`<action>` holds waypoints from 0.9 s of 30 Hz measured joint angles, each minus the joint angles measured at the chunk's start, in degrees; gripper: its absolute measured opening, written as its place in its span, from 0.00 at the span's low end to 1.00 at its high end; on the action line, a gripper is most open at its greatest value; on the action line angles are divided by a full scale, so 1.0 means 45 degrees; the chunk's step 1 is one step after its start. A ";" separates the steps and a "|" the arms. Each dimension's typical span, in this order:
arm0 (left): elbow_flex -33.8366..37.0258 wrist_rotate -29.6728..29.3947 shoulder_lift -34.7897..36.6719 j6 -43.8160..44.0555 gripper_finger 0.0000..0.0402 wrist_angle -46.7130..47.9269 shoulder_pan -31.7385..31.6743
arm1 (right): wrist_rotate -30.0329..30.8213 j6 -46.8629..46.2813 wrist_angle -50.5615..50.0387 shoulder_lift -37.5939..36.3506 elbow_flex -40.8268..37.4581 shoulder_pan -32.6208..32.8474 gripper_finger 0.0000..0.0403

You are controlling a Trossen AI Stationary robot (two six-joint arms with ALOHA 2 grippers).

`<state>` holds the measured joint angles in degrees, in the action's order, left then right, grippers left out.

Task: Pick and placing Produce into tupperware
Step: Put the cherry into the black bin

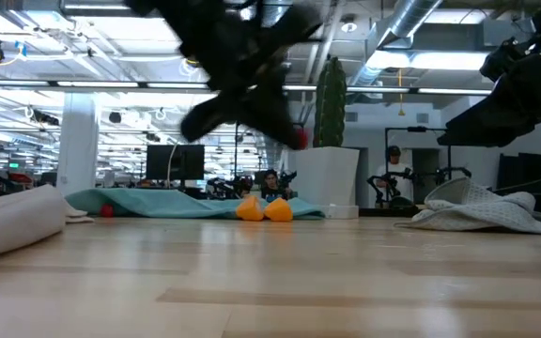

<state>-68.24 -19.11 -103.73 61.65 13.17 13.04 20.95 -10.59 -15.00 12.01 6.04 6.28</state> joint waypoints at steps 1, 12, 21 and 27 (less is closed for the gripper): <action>-0.0509 0.0189 -0.0347 -0.0386 0.00 0.0104 0.0122 | -0.0005 0.0003 0.0004 0.0000 0.0000 0.0000 0.96; -0.5233 0.0728 -0.2940 -0.5075 0.00 0.0588 0.1586 | -0.0005 0.0004 0.0005 0.0000 0.0000 -0.0005 0.96; -0.7608 0.0868 -0.4355 -0.6865 0.00 0.0505 0.2059 | -0.0015 0.0002 0.0043 -0.0005 0.0000 0.0000 0.96; -0.9107 0.1895 -0.5592 -0.7764 0.00 0.0208 0.2040 | -0.0015 0.0004 0.0005 0.0000 0.0005 -0.0005 0.96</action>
<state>-109.22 -10.58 -128.90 26.71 14.11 22.22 20.88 -10.57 -14.98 12.01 6.07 6.26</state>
